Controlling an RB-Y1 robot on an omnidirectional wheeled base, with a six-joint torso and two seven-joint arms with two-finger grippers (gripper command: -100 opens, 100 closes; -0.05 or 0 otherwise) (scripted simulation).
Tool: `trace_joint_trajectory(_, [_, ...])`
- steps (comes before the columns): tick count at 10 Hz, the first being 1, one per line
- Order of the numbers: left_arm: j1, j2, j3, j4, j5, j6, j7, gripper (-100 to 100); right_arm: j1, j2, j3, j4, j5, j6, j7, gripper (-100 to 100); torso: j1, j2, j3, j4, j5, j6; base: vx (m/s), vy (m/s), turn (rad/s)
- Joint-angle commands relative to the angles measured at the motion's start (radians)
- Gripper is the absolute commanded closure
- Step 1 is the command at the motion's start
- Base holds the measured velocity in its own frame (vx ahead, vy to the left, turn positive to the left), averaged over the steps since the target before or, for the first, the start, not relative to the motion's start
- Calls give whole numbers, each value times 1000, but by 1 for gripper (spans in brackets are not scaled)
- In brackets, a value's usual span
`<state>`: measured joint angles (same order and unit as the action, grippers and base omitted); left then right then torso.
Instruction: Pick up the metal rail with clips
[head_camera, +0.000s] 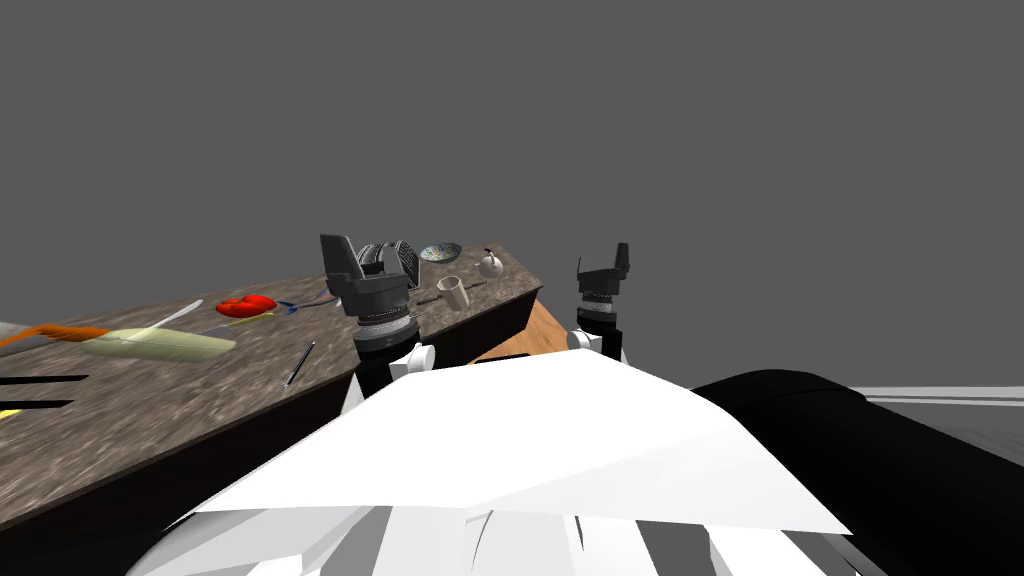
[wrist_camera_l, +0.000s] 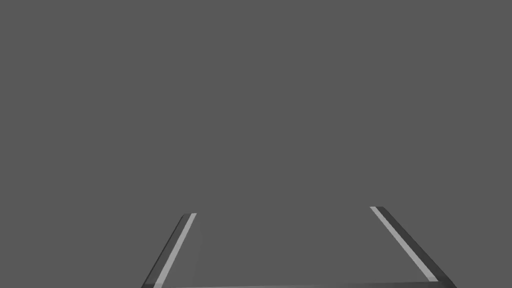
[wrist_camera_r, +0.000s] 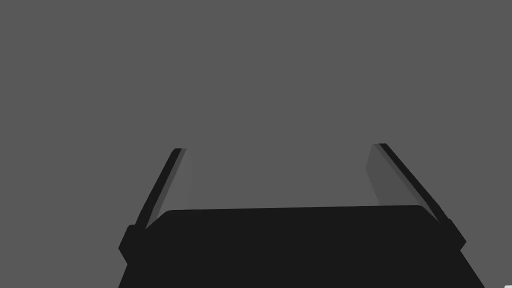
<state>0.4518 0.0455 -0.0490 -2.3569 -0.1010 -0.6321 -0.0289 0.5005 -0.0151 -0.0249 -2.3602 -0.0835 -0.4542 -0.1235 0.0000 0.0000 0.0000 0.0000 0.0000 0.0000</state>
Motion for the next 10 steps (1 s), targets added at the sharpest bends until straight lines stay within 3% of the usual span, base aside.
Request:
trace_joint_trajectory(1, [2, 49, 0, 21, -2, -3, 6, -100, 0, 0, 0, 0, 0, 0, 0, 0, 0, 0, 0, 0, 0, 0, -36, -22, -28])
trace_joint_trajectory(10, [18, 291, -6, 153, -22, -26, 35, -100, 0, 0, 0, 0, 0, 0, 0, 0, -3, 4, 2, 1, -1, 0, -73, -51, -41])
